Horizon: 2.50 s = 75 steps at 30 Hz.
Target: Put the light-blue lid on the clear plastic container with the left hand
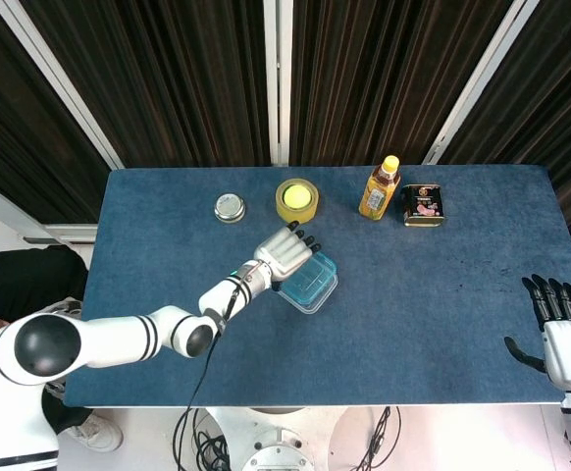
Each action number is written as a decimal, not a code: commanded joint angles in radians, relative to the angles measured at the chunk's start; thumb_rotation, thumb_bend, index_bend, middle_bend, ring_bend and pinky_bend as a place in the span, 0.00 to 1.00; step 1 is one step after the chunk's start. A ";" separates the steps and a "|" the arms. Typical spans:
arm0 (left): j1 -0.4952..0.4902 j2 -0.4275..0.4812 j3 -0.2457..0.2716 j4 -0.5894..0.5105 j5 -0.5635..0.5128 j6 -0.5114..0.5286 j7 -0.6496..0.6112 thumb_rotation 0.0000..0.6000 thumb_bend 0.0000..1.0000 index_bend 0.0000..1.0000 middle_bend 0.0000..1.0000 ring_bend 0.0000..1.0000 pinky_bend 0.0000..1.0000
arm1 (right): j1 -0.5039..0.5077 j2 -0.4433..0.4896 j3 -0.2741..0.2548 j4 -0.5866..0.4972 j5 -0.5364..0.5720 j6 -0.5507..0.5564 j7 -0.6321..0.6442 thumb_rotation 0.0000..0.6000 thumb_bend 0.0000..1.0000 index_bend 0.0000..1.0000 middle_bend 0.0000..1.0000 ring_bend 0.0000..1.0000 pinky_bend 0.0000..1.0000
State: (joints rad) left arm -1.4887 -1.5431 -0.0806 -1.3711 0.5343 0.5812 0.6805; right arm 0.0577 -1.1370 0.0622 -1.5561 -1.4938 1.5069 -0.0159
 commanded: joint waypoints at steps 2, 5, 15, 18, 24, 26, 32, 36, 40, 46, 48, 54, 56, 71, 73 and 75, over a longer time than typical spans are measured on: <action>-0.090 -0.040 0.048 0.012 -0.152 0.033 0.066 1.00 0.13 0.36 0.33 0.17 0.09 | 0.000 -0.001 -0.001 0.001 -0.004 -0.001 0.003 1.00 0.14 0.00 0.06 0.00 0.01; -0.134 -0.051 0.085 -0.003 -0.247 0.063 0.115 1.00 0.13 0.36 0.33 0.17 0.09 | 0.000 -0.002 -0.002 0.005 -0.005 -0.002 0.008 1.00 0.14 0.00 0.06 0.00 0.01; -0.220 -0.079 0.112 -0.031 -0.460 0.127 0.188 1.00 0.13 0.35 0.32 0.17 0.09 | 0.005 -0.005 -0.003 0.017 -0.017 -0.006 0.020 1.00 0.14 0.00 0.06 0.00 0.01; -0.233 -0.082 0.112 -0.037 -0.487 0.132 0.201 1.00 0.13 0.35 0.32 0.17 0.09 | 0.001 -0.002 -0.003 0.016 -0.015 -0.002 0.023 1.00 0.14 0.00 0.06 0.00 0.01; -0.246 -0.099 0.108 -0.027 -0.506 0.133 0.216 1.00 0.13 0.35 0.32 0.17 0.10 | -0.006 -0.002 -0.006 0.020 -0.019 0.006 0.034 1.00 0.14 0.00 0.06 0.00 0.01; -0.249 -0.103 0.114 -0.019 -0.507 0.128 0.225 1.00 0.13 0.35 0.32 0.17 0.10 | -0.010 -0.003 -0.008 0.023 -0.018 0.009 0.036 1.00 0.14 0.00 0.06 0.00 0.01; -0.250 -0.110 0.118 -0.009 -0.512 0.128 0.232 1.00 0.13 0.35 0.32 0.17 0.10 | -0.015 -0.005 -0.008 0.029 -0.016 0.013 0.043 1.00 0.14 0.00 0.06 0.00 0.01; -0.256 -0.113 0.117 -0.011 -0.513 0.134 0.241 1.00 0.13 0.35 0.32 0.17 0.10 | -0.015 -0.007 -0.007 0.031 -0.018 0.012 0.044 1.00 0.14 0.00 0.06 0.00 0.01; -0.261 -0.117 0.117 -0.008 -0.523 0.134 0.250 1.00 0.13 0.35 0.32 0.17 0.10 | -0.016 -0.007 -0.007 0.032 -0.017 0.013 0.045 1.00 0.14 0.00 0.06 0.00 0.01; -0.263 -0.129 0.121 0.004 -0.550 0.133 0.261 1.00 0.13 0.35 0.32 0.17 0.10 | -0.018 -0.006 -0.006 0.034 -0.016 0.014 0.048 1.00 0.14 0.00 0.06 0.00 0.01; -0.262 -0.135 0.121 0.011 -0.559 0.131 0.264 1.00 0.13 0.34 0.32 0.17 0.10 | -0.018 -0.007 -0.006 0.035 -0.017 0.013 0.050 1.00 0.14 0.00 0.06 0.00 0.01; -0.254 -0.147 0.117 0.016 -0.555 0.140 0.264 1.00 0.12 0.29 0.30 0.16 0.10 | -0.021 -0.007 -0.006 0.039 -0.017 0.017 0.055 1.00 0.14 0.00 0.06 0.00 0.01; -0.248 -0.147 0.110 0.014 -0.553 0.142 0.257 1.00 0.11 0.23 0.25 0.14 0.10 | -0.022 -0.008 -0.006 0.040 -0.018 0.018 0.057 1.00 0.14 0.00 0.06 0.00 0.01; -0.208 -0.119 0.085 -0.043 -0.503 0.193 0.238 1.00 0.05 0.00 0.00 0.00 0.07 | -0.029 -0.002 -0.006 0.033 -0.028 0.033 0.057 1.00 0.15 0.00 0.06 0.00 0.01; -0.189 -0.094 0.079 -0.083 -0.464 0.214 0.219 1.00 0.05 0.00 0.00 0.00 0.06 | -0.030 -0.001 -0.006 0.032 -0.031 0.037 0.058 1.00 0.15 0.00 0.06 0.00 0.01; -0.154 -0.058 0.074 -0.141 -0.394 0.254 0.182 1.00 0.05 0.00 0.00 0.00 0.06 | -0.032 0.002 -0.006 0.032 -0.034 0.041 0.060 1.00 0.15 0.00 0.06 0.00 0.01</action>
State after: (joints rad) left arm -1.6764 -1.6367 0.0013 -1.4598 0.0799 0.7981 0.8971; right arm 0.0260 -1.1359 0.0562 -1.5241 -1.5270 1.5480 0.0442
